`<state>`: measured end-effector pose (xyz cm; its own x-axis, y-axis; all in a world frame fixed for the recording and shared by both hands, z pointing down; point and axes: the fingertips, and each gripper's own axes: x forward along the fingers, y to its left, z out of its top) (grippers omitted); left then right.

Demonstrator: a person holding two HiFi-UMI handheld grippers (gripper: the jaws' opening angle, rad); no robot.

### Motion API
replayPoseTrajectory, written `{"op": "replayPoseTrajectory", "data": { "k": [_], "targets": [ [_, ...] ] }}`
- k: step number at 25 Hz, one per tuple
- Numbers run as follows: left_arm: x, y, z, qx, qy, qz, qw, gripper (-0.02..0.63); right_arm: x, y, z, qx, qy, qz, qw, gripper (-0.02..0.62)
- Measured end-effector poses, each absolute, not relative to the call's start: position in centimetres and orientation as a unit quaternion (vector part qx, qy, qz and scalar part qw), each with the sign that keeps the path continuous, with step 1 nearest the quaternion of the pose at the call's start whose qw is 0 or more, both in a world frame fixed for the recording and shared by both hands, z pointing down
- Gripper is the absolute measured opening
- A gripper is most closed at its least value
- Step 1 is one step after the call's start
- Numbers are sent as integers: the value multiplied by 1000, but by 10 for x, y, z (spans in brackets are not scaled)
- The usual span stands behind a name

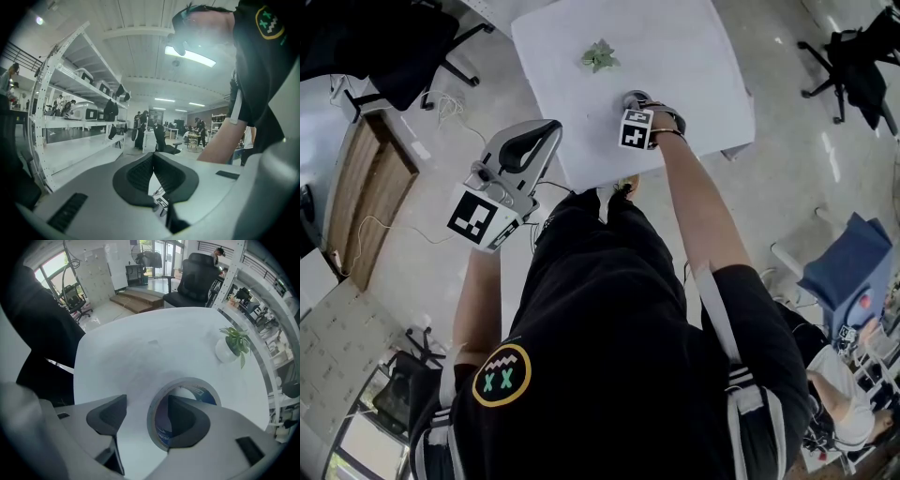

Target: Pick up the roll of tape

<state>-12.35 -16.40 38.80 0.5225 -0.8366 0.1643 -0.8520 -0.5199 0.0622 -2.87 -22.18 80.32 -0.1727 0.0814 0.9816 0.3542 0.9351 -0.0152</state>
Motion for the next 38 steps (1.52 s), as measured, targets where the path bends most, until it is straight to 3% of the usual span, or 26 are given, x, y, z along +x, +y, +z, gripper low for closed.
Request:
{"op": "replayPoseTrajectory", "data": {
  "k": [3,4,5,13,20,30,38],
  "targets": [
    [-124,-163,388,869,-487,56,67,17,-28,-227,803,-134,-756,-122,628,180],
    [-124,-163,387,869,-487,56,67,17,-27,-229,803,-129,-755,-129,629,99],
    [-124,-162,386,869,-487,56,66,17,-27,-231,803,-127,-753,-135,631,92],
    [-124,-156,381,867,-491,55,63,17,-24,-229,795,-107,-762,-135,625,80],
    [-115,-162,379,876,-477,48,53,17,-31,-231,769,-38,-819,-68,569,69],
    [-94,-175,371,892,-449,38,39,17,-25,-233,695,68,-892,14,446,67],
    [-81,-187,366,905,-423,31,30,17,-19,-244,594,152,-934,15,323,67]
  ]
}}
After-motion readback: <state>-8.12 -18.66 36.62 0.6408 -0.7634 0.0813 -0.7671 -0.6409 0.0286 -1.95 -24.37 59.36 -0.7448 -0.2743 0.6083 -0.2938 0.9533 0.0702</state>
